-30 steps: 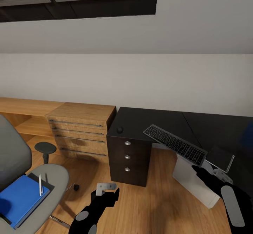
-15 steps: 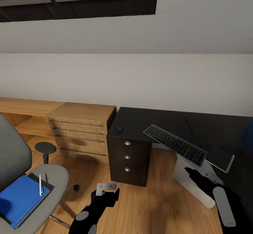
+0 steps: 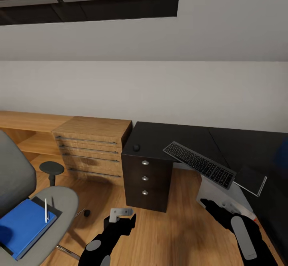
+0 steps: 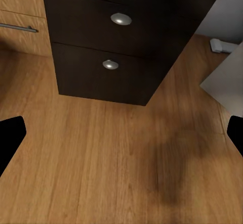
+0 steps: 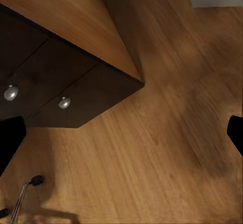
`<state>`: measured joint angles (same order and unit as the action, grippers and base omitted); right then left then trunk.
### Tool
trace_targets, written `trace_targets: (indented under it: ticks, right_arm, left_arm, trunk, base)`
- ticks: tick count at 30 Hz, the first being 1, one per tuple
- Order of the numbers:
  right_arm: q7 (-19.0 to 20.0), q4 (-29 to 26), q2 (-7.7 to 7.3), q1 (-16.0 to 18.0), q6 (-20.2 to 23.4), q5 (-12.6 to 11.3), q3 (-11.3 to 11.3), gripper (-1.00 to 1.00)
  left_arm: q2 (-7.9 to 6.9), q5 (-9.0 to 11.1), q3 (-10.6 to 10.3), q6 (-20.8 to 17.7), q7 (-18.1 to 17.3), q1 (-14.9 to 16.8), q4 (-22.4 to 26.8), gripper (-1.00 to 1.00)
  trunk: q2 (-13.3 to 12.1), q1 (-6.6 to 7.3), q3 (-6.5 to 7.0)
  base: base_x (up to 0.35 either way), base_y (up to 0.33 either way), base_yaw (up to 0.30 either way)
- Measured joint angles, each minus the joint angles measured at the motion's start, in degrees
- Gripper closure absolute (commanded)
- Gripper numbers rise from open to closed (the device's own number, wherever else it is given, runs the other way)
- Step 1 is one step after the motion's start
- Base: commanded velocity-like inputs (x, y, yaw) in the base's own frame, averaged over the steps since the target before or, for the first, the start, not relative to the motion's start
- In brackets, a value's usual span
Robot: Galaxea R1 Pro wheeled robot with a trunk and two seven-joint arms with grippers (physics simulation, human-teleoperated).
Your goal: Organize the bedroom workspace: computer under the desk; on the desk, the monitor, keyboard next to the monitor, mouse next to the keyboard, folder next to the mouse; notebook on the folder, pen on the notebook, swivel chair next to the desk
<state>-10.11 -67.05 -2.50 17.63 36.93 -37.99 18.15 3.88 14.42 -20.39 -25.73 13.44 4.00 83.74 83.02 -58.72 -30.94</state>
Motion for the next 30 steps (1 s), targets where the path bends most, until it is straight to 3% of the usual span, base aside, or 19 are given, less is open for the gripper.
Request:
trace_targets:
  ticks: [4, 13, 15, 17, 19, 22, 24, 30]
  right_arm:
    - [-0.09, 4.44, -0.07, 0.17, -2.29, 0.22, -1.55, -1.00]
    - [-0.08, 6.47, -0.23, 0.26, -5.07, -0.12, -1.18, -1.00]
    - [-0.04, 6.68, -0.34, 0.27, -5.57, -2.45, 2.61, -1.00]
    - [-0.04, 6.71, -0.36, 0.27, -5.61, -3.91, 4.79, -1.00]
    - [0.20, 6.73, -0.40, 0.27, -5.47, -8.42, 10.04, -1.00]
    - [0.43, 6.71, -0.43, 0.26, -5.36, -11.45, 12.02, -1.00]
    - [0.85, 6.41, -0.48, 0.26, -5.50, -14.68, 13.68, -1.00]
    - [1.25, 6.31, -0.49, 0.26, -5.76, -15.34, 14.13, -1.00]
  left_arm:
    - [0.00, -0.01, 0.00, -0.02, 0.00, 0.00, 0.01, -1.00]
    - [0.00, -0.04, 0.00, 0.00, 0.00, 0.00, -0.01, -1.00]
    - [0.00, -0.06, 0.00, -0.02, 0.00, 0.00, -0.02, -1.00]
    - [0.00, -0.07, 0.00, -0.01, 0.00, 0.00, -0.02, -1.00]
    - [0.00, -0.02, 0.00, -0.02, 0.00, 0.00, -0.01, -1.00]
    - [0.00, -0.02, 0.00, -0.01, 0.00, 0.00, 0.01, -1.00]
    - [0.00, -0.01, 0.00, -0.03, 0.02, 0.00, 0.02, -1.00]
    - [0.00, 0.00, -0.03, -0.01, 0.07, 0.00, 0.03, -1.00]
  trunk:
    - [0.00, 0.00, 0.00]
    - [0.00, 0.00, 0.00]
    - [0.00, 0.00, 0.00]
    - [0.00, 0.00, 0.00]
    - [0.00, 0.00, 0.00]
    - [0.00, 0.00, 0.00]
    - [0.00, 0.00, 0.00]
    - [0.00, 0.00, 0.00]
  base:
    - [0.000, 0.000, 0.000]
    - [0.000, 0.000, 0.000]
    - [0.000, 0.000, 0.000]
    - [0.000, 0.000, 0.000]
    - [0.000, 0.000, 0.000]
    - [0.000, 0.000, 0.000]
    - [0.000, 0.000, 0.000]
    - [0.000, 0.000, 0.000]
